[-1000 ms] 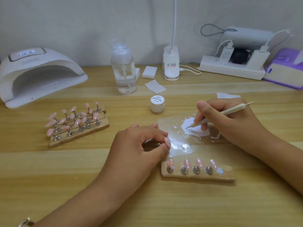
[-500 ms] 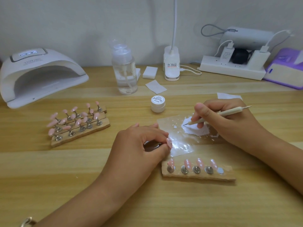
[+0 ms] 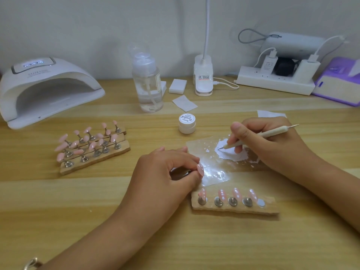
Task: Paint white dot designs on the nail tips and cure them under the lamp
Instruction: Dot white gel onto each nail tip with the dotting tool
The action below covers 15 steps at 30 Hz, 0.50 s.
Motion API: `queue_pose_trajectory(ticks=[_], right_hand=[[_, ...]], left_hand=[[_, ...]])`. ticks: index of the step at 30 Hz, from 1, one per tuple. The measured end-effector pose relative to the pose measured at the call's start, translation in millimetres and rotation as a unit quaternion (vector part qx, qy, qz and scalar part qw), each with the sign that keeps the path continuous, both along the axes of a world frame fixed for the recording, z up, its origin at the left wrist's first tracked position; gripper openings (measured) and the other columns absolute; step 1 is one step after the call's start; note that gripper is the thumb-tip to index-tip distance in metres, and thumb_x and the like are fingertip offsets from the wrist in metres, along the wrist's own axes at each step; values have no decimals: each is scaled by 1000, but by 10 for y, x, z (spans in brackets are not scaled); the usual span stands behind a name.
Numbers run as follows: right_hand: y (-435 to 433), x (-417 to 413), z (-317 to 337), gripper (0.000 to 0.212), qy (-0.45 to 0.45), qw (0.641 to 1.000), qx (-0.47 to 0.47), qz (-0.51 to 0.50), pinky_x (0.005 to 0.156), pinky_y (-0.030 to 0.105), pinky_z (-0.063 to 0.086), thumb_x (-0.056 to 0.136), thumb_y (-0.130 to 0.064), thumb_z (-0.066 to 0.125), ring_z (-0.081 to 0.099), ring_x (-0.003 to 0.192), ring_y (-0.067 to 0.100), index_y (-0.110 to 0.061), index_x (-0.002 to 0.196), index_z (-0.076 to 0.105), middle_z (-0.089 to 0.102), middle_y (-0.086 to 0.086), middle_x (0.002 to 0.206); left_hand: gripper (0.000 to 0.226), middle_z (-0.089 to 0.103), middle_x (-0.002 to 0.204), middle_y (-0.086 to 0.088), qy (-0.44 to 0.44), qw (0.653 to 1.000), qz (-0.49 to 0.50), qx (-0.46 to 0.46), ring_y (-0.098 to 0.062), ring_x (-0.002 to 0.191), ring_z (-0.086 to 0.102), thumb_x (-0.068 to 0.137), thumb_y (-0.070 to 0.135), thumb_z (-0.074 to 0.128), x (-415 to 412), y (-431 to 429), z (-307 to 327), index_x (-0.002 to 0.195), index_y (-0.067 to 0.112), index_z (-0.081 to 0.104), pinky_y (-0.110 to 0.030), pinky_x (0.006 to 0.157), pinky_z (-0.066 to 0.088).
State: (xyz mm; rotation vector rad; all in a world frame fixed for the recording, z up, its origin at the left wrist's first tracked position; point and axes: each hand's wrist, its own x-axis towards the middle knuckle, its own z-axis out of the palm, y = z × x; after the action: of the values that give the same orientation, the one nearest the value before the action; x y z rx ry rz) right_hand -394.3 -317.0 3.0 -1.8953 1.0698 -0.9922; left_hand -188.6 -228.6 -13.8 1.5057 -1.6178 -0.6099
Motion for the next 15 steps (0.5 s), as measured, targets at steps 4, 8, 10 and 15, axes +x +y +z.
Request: queue_pose_trajectory(ticks=[4, 8, 10, 15], right_hand=[[-11, -12, -6, 39, -16, 1000, 1, -16, 46, 15, 44, 89, -49, 56, 59, 52, 6, -23, 65, 73, 66, 1, 60], [-12, -8, -14, 37, -3, 1000, 4, -3, 45, 17, 43, 88, -49, 56, 57, 50, 7, -24, 67, 74, 67, -1, 61], [-11, -15, -13, 39, -8, 1000, 5, -11, 47, 18, 44, 89, -50, 56, 56, 50, 11, -24, 65, 73, 65, 0, 59], [-28, -5, -21, 37, -14, 1000, -5, -19, 45, 14, 43, 89, -45, 58, 58, 51, 3, -21, 67, 74, 67, 0, 61]], left_hand=[[29, 68, 90, 38, -2, 1000, 1, 0, 21, 108, 55, 76, 16, 82, 3, 2, 2, 81, 43, 73, -34, 117, 27], [29, 68, 90, 39, -2, 1000, 1, -1, 21, 107, 56, 76, 17, 82, 2, 3, 0, 83, 44, 73, -33, 117, 27], [29, 68, 91, 39, -1, 1000, 2, -2, 21, 107, 56, 76, 18, 82, -2, 2, 0, 84, 44, 73, -32, 117, 27], [28, 69, 91, 38, -2, 1000, 2, -2, 20, 108, 56, 76, 18, 82, 3, -2, -9, 82, 44, 73, -31, 117, 27]])
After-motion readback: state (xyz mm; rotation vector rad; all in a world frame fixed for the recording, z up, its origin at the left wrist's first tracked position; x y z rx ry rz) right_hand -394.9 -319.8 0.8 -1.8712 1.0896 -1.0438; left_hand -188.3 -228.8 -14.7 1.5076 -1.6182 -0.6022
